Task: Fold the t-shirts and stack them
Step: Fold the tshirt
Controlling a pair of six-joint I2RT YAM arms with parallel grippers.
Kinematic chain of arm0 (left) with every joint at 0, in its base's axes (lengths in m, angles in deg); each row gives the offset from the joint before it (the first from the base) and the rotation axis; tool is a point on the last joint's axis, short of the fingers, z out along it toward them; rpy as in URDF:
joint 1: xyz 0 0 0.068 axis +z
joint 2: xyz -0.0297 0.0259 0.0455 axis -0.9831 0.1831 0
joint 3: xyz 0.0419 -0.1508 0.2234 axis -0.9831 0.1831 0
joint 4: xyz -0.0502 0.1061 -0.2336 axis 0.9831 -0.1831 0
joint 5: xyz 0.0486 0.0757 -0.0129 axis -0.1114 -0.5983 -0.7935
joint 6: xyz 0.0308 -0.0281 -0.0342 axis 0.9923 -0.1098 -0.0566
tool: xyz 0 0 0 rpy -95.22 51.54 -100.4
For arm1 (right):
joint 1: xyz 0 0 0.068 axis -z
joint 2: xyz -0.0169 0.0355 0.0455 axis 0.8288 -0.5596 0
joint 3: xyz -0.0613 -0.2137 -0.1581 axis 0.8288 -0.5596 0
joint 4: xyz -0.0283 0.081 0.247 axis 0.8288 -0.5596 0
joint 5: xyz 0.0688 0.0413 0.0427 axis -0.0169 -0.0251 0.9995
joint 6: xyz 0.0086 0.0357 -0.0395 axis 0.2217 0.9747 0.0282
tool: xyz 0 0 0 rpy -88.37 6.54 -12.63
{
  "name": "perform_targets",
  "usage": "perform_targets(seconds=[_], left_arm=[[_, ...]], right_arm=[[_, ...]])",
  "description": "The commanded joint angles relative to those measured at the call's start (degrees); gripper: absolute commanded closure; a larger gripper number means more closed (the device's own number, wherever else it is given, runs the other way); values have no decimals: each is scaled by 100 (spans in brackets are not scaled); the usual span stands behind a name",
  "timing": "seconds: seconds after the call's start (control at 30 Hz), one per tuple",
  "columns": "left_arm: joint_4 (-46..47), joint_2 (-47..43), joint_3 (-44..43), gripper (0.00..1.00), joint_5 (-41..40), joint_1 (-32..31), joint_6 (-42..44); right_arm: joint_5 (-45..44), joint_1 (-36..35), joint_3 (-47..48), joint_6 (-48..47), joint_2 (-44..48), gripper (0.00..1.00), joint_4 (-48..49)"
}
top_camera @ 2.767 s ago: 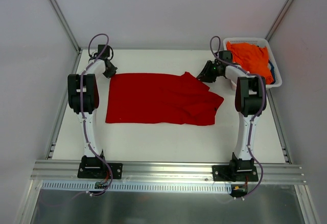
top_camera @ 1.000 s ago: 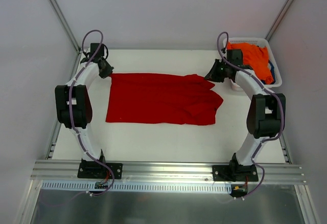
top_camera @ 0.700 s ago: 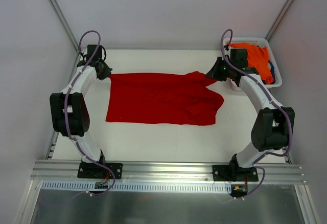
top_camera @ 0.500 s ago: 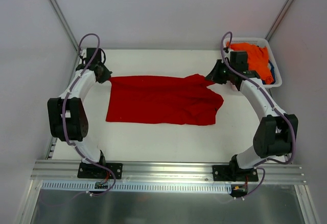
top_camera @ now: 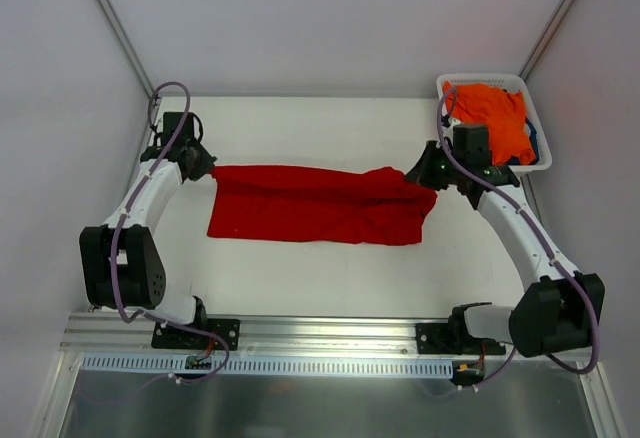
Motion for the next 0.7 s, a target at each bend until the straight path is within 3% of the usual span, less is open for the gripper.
perform_targets(seconds=[0.0, 0.67], left_arm=[[24, -408, 223, 100, 15, -157, -3], [-169, -1533, 1392, 100, -117, -385, -152]], right_arm=[[-185, -101, -168, -37, 499, 100, -209], [-291, -496, -1161, 288, 1634, 100, -719]])
